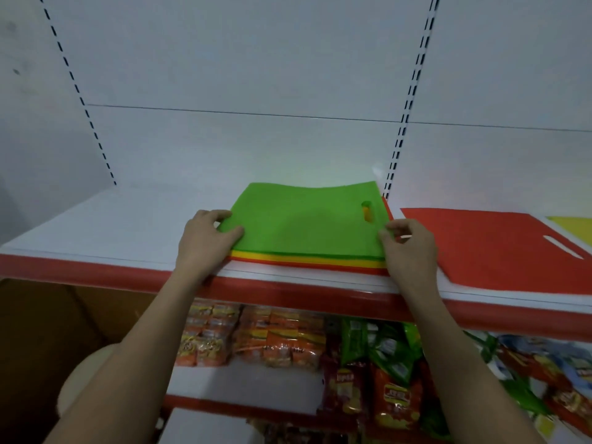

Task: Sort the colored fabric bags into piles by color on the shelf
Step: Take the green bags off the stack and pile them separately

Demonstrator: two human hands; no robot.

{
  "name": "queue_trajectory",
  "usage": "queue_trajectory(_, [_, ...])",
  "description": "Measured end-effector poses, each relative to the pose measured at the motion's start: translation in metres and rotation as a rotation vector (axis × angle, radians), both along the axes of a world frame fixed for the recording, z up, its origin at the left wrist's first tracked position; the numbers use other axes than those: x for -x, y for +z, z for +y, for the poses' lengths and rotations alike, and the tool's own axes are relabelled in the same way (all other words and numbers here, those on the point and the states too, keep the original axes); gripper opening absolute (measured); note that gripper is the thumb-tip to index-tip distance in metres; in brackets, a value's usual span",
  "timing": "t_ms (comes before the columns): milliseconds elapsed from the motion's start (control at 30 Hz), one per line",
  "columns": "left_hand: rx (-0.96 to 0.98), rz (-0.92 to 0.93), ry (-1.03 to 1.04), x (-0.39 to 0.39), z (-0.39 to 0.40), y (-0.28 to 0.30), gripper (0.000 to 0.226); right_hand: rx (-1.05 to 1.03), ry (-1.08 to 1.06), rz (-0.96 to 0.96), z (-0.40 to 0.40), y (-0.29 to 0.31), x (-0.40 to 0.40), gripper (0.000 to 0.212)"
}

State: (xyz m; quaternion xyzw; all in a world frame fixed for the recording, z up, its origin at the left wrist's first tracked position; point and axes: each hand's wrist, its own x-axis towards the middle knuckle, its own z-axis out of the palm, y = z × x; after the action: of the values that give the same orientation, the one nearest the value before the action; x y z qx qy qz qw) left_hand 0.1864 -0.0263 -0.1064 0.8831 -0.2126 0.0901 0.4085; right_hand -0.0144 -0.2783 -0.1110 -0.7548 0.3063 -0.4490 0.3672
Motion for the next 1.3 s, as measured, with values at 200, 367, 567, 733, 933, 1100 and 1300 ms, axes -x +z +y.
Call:
queue_trajectory(200, [-0.040, -0.019, 0.010, -0.002, -0.001, -0.003, 0.054, 0.081, -0.018, -0.044, -0.002, -0.006, 0.002, 0.019])
queue_trajectory(367, [-0.024, 0.058, -0.028, -0.013, -0.003, -0.005, 0.035, 0.113, -0.001, -0.024, 0.000, -0.006, 0.005, 0.026])
queue_trajectory(567, [0.026, 0.016, -0.066, -0.008, -0.001, -0.004, 0.031, 0.118, 0.010, -0.056, 0.004, -0.003, 0.007, 0.026])
queue_trajectory(733, [-0.005, -0.178, 0.021, 0.014, -0.001, 0.005, 0.024, 0.153, -0.022, -0.064, 0.006, 0.002, 0.007, 0.024])
queue_trajectory(933, [-0.002, -0.026, 0.019, 0.031, 0.019, 0.047, 0.020, 0.145, 0.017, -0.107, 0.036, 0.034, 0.031, 0.029])
queue_trajectory(1100, [0.376, 0.311, -0.231, 0.070, 0.044, 0.051, 0.026, -0.072, 0.079, -0.061, 0.067, 0.048, 0.086, 0.044])
queue_trajectory(1300, [0.392, 0.397, -0.439, 0.128, 0.042, 0.038, 0.066, -0.104, 0.034, 0.027, 0.094, 0.051, 0.173, 0.042])
